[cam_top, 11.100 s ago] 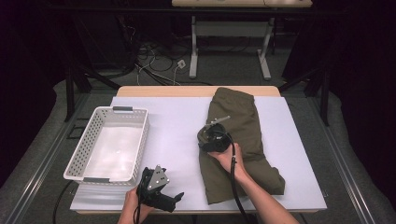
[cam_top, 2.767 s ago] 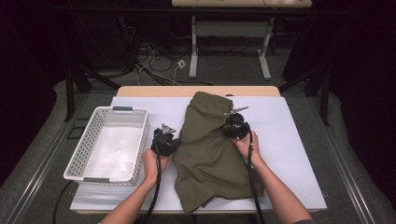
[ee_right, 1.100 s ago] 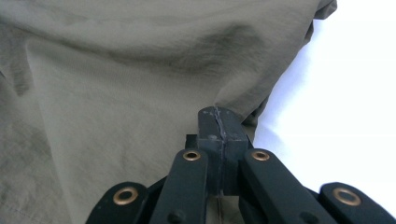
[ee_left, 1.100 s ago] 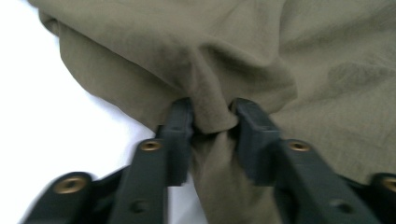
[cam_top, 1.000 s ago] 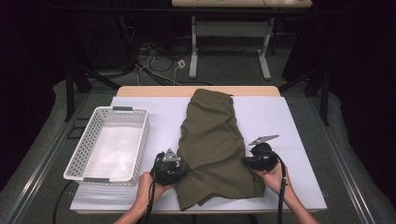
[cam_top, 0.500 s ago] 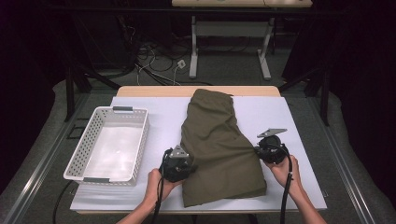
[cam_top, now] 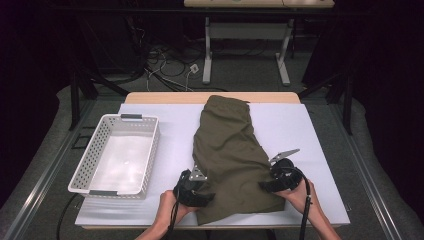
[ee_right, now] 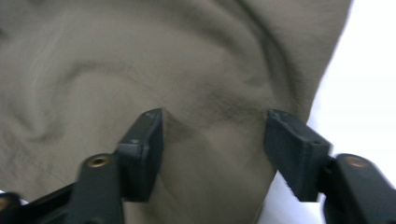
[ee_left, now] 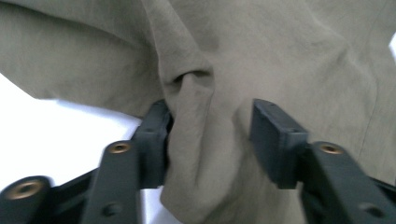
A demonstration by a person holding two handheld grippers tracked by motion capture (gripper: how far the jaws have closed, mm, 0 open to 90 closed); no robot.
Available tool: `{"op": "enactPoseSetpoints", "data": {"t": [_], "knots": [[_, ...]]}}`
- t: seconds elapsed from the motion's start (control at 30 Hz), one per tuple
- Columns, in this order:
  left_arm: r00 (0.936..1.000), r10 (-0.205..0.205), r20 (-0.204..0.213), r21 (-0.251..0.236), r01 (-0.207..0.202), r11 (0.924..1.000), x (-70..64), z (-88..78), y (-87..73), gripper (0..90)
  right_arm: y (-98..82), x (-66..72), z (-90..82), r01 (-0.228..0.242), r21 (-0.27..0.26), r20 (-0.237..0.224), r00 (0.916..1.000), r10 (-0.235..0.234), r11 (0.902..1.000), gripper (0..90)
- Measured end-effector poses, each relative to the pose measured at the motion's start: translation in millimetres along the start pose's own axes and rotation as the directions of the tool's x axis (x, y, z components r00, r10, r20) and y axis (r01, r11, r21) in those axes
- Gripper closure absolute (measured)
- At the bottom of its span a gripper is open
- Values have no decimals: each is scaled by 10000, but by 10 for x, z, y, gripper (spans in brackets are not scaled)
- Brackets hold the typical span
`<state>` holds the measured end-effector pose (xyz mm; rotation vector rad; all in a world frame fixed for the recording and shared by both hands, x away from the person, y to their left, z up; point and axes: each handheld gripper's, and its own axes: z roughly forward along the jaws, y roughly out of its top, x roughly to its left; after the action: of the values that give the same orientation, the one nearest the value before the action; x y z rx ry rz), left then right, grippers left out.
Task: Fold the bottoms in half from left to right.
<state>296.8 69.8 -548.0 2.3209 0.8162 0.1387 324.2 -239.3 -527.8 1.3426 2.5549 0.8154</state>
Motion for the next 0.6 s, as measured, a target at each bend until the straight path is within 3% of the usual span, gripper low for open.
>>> {"op": "enactPoseSetpoints", "data": {"t": [0.13, 0.2, 0.23, 0.3, 0.4, 0.47, 0.6], "knots": [[9986, 419, -329, -168, -425, 9990, -12, 23, -41, 686, -50, 12, 76, 87, 133, -98, 9999, -85, 9999, 611], [9985, 455, -289, -161, -460, 9988, -7, 19, -45, 752, -55, 13, 82, 107, 103, -124, 9999, -105, 9999, 650], [9987, 475, -184, -249, -479, 9985, -5, 25, -49, 797, -59, 42, 88, 70, 87, -62, 10000, -69, 9999, 772], [9981, 616, -87, -121, -617, 9980, -2, 16, -42, 846, -77, 65, 93, 81, 49, 6, 10000, -81, 10000, 843], [9978, 652, 91, 0, -652, 9979, 37, -17, -32, 865, -109, 107, 69, 85, 125, -53, 10000, -84, 9999, 877], [9981, 591, 160, -22, -591, 9983, 66, -68, -36, 868, -134, 122, 62, 5, -71, -480, 9988, -8, 10000, 882], [9973, 688, 266, 71, -690, 9976, 119, -175, -87, 869, -175, 203, 40, -27, -148, -895, 9960, 14, 9999, 883]]}}
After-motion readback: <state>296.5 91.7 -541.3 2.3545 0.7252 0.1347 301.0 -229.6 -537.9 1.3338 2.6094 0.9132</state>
